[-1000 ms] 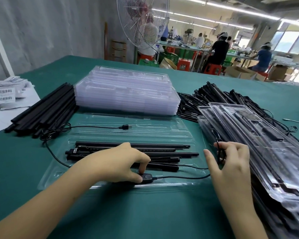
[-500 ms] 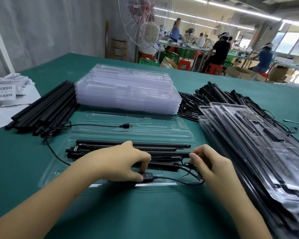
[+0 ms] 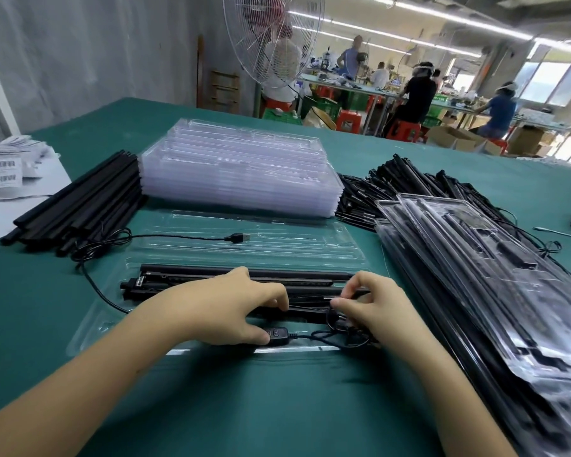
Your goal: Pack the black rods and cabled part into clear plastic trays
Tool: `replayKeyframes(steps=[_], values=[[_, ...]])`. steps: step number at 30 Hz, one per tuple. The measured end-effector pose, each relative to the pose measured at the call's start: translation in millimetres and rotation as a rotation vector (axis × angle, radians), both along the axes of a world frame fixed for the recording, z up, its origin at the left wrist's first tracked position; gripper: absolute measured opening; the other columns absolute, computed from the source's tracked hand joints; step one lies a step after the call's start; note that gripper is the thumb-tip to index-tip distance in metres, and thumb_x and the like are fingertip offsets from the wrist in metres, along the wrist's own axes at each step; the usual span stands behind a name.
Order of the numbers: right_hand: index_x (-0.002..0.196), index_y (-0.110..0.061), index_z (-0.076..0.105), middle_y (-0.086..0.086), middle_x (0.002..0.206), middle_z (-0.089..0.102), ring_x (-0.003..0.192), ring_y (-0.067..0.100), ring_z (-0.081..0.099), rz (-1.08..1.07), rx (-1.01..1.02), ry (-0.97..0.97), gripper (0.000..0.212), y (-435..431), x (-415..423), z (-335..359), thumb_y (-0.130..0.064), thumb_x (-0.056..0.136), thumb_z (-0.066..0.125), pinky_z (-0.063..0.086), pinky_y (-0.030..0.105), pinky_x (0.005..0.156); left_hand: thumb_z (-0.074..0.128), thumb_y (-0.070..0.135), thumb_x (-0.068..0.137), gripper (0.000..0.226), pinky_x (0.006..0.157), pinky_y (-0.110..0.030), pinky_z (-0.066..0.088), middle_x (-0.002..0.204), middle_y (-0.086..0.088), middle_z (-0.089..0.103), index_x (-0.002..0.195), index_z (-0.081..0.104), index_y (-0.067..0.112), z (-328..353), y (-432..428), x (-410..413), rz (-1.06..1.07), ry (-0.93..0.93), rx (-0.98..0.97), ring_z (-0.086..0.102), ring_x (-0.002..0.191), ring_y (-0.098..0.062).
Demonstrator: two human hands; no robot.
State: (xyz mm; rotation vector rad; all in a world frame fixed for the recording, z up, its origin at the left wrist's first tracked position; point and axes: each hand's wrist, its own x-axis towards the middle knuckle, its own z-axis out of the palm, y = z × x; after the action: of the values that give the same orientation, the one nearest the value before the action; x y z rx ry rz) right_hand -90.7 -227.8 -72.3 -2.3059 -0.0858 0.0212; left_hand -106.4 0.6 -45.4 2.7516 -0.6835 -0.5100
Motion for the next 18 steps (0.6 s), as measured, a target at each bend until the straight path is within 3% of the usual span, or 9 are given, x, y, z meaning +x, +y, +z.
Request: replayKeyframes(steps=[2,6,10,15,18], values=[[0.068,-0.022,0.053,-0.011,0.066,0.057,0.053,-0.001,0.047,0.012,-0.177,-0.009,0.025,-0.3,5.1,2.1,-0.030,0.078,0.074,0.034,0.017,0.049,0.057,0.045,0.089,0.042,0.082,-0.024,0.035,0.090,0.023,0.027,0.126,0.038,0.049,-0.9,-0.2,-0.1,-0.001,-0.003,0.003,0.032,0.079,0.013],[0.062,-0.023,0.049,-0.008,0.063,0.053,0.058,0.002,0.044,0.030,-0.330,-0.122,0.032,-2.5,3.2,1.0,-0.036,0.077,0.074,0.035,0.020,0.054,0.057,0.047,0.089,0.042,0.085,-0.025,0.038,0.099,0.014,0.032,0.126,0.037,0.051,-2.1,0.1,-0.5,0.008,0.003,0.015,0.039,0.084,0.003],[0.063,-0.025,0.053,-0.010,0.072,0.055,0.063,0.002,0.048,0.067,-0.292,-0.311,0.027,-7.6,-8.9,-7.5,-0.032,0.076,0.075,0.036,0.023,0.059,0.057,0.047,0.088,0.042,0.088,-0.027,0.040,0.101,0.013,0.033,0.126,0.037,0.052,-2.3,0.1,0.2,0.010,-0.005,0.007,0.039,0.084,0.004],[0.091,-0.022,0.065,-0.017,0.073,0.058,0.063,-0.002,0.050,0.177,-0.307,-0.338,0.006,-10.0,-23.4,-13.9,-0.018,0.086,0.066,0.041,0.015,0.063,0.056,0.048,0.089,0.043,0.087,-0.027,0.040,0.101,0.011,0.032,0.126,0.036,0.052,-3.8,1.0,0.4,0.022,-0.007,0.008,0.037,0.080,0.004],[0.093,-0.028,0.066,-0.017,0.080,0.061,0.078,-0.001,0.054,0.227,-0.295,-0.290,0.018,-15.8,-35.7,-4.6,-0.040,0.090,0.053,0.038,0.011,0.070,0.056,0.048,0.089,0.042,0.091,-0.029,0.041,0.101,0.012,0.033,0.125,0.036,0.053,-4.4,0.9,-0.6,0.020,-0.003,0.002,0.038,0.084,0.006]])
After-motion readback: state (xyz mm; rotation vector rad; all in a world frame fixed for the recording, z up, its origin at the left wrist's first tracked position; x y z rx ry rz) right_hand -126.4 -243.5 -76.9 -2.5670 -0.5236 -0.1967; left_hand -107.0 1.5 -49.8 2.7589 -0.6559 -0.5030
